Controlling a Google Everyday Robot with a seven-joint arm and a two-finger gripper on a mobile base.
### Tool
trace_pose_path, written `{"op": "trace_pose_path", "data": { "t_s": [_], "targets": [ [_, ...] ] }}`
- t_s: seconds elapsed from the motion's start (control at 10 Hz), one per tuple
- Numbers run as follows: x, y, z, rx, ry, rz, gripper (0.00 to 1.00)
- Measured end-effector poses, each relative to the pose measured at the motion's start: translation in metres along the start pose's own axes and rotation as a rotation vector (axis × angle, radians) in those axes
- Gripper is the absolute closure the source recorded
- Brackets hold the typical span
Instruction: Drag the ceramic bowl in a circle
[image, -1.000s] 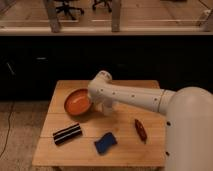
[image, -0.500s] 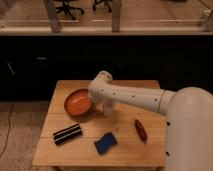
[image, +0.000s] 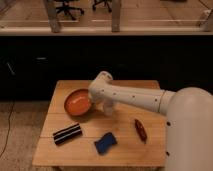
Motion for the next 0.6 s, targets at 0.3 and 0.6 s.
{"op": "trace_pose_path", "data": {
  "t_s": [0.3, 0.6],
  "targets": [
    [0.001, -0.002, 0.001, -0.001, 0.001, -0.010, 1.00],
    [0.001, 0.010, 0.001, 0.004, 0.003, -0.025, 1.00]
  ]
}}
